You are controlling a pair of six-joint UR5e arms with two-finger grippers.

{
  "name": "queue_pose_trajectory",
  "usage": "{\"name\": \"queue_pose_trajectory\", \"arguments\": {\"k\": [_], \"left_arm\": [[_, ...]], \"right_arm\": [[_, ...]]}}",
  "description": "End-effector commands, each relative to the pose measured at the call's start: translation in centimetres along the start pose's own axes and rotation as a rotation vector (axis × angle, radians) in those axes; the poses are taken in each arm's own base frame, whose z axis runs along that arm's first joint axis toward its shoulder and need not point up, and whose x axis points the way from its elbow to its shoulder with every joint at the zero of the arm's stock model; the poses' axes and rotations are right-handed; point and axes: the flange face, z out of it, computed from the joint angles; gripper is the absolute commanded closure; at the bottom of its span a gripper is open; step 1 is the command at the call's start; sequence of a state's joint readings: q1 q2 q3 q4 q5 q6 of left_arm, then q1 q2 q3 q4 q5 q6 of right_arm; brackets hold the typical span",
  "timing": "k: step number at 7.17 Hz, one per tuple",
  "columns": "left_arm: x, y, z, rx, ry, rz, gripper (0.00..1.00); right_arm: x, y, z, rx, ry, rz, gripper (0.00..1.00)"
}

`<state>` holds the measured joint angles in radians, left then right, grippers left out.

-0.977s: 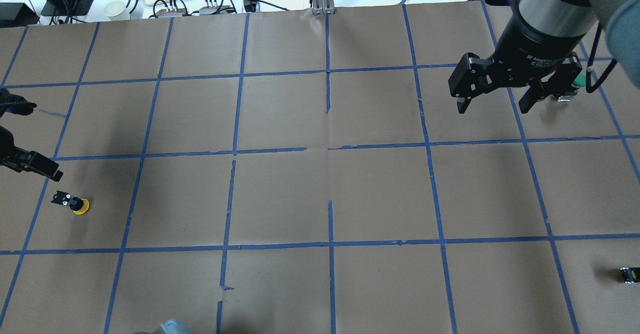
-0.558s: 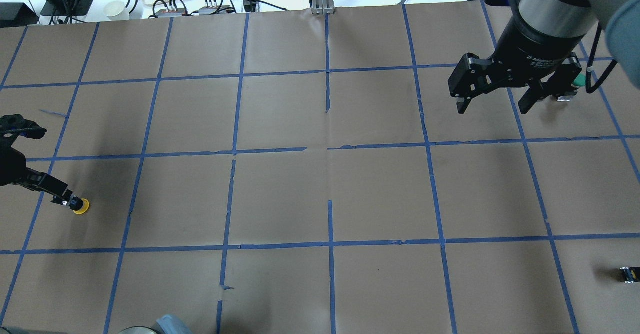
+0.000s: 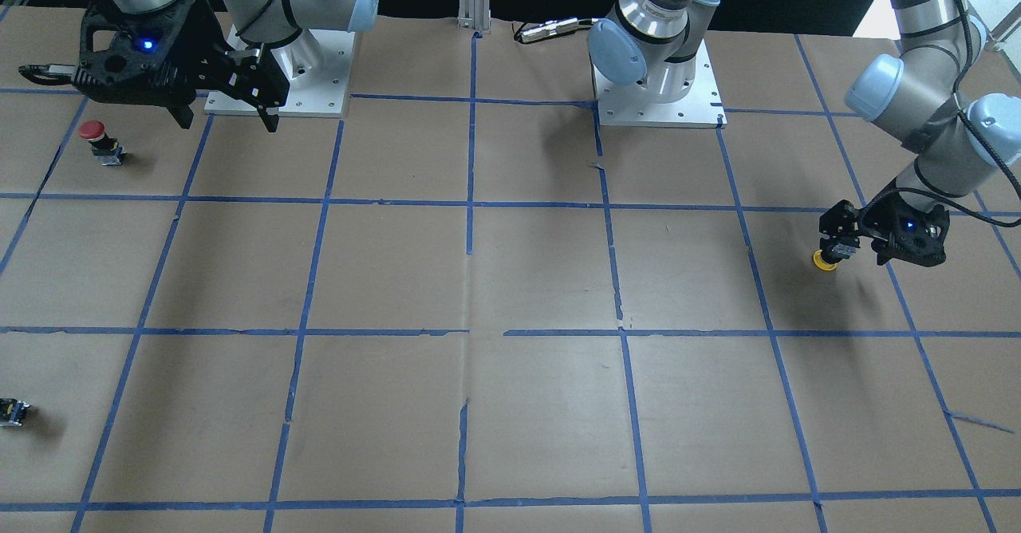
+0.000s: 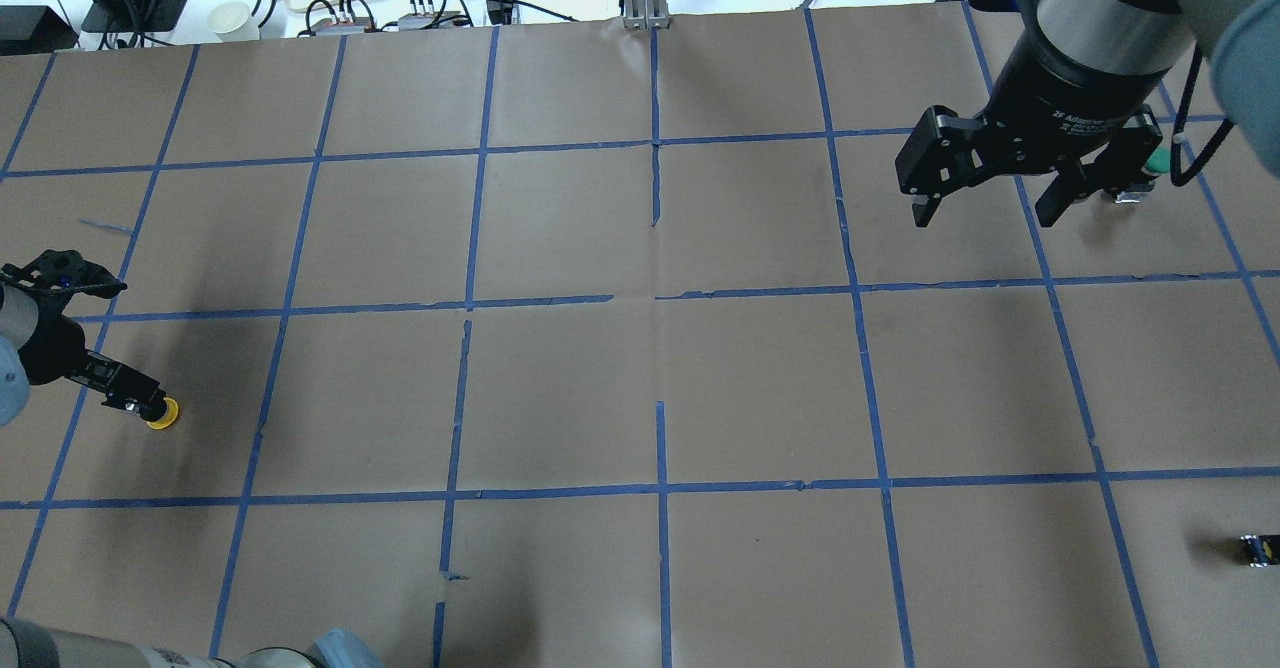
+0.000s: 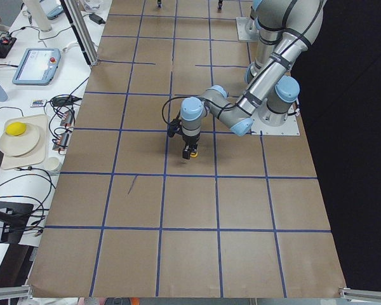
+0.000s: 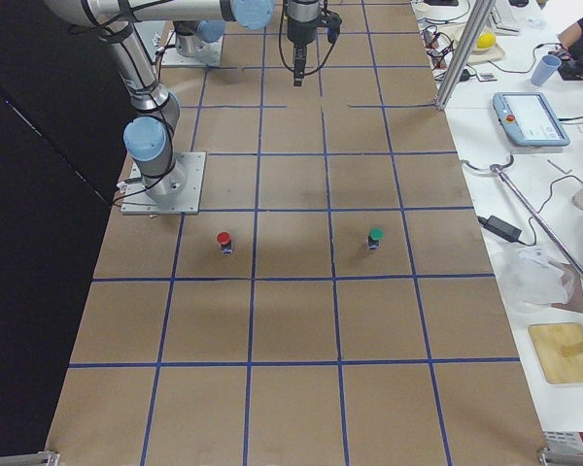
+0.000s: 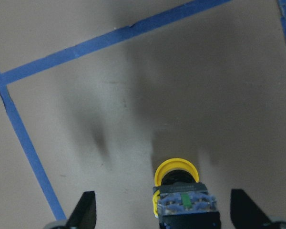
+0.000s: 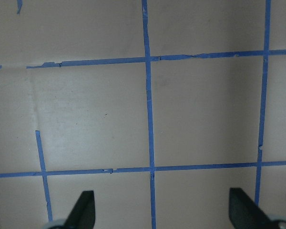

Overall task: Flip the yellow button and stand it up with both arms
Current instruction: 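Lift the yellow button with the left gripper off the table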

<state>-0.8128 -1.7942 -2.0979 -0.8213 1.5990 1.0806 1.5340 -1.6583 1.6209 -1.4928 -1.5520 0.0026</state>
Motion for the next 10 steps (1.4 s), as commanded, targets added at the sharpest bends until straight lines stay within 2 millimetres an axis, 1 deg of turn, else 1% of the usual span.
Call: {"name": "queue_pose_trajectory", "arguments": {"k": [1, 2, 3, 4, 5, 6, 7, 8, 9, 10], "left_arm": [[1.03, 0.31, 0.02, -0.005, 0.007, -0.028, 0.02], [1.24, 0.49, -0.17, -0.009, 0.001, -0.086, 0.02], [1.25, 0.54, -0.23, -0.011, -0.001, -0.094, 0.05], [1.31, 0.59, -0.38, -0.013, 0.0, -0.088, 0.09], [1.32, 0.65, -0.36, -0.019, 0.0, -0.085, 0.15], [1.33, 0.65, -0.43, -0.018, -0.001, -0.083, 0.18], [1.39, 0.68, -0.35, -0.02, 0.001, -0.081, 0.32], [1.33, 0.66, -0.5, -0.017, -0.003, -0.065, 0.51], [1.29, 0.7, -0.5, -0.016, -0.002, -0.063, 0.76], [1.38, 0.66, -0.69, -0.015, 0.0, -0.062, 0.83]], "right_arm": [[0.01, -0.4, -0.33, 0.034, 0.002, -0.002, 0.0], [0.0, -0.34, -0.33, 0.034, 0.0, 0.001, 0.0], [0.03, -0.34, -0.33, 0.034, 0.003, 0.001, 0.0], [0.03, -0.34, -0.33, 0.034, 0.003, 0.0, 0.0], [0.09, -0.36, -0.39, 0.034, 0.003, 0.0, 0.0], [-0.01, -0.36, -0.76, 0.042, -0.013, 0.001, 0.0], [-0.06, -0.18, -0.58, 0.038, -0.012, 0.0, 0.0], [0.03, -0.58, -0.24, 0.034, -0.011, 0.013, 0.0], [0.45, -0.86, -0.1, 0.036, -0.011, 0.026, 0.0], [0.58, -0.89, -0.09, 0.035, -0.013, 0.029, 0.0]]}}
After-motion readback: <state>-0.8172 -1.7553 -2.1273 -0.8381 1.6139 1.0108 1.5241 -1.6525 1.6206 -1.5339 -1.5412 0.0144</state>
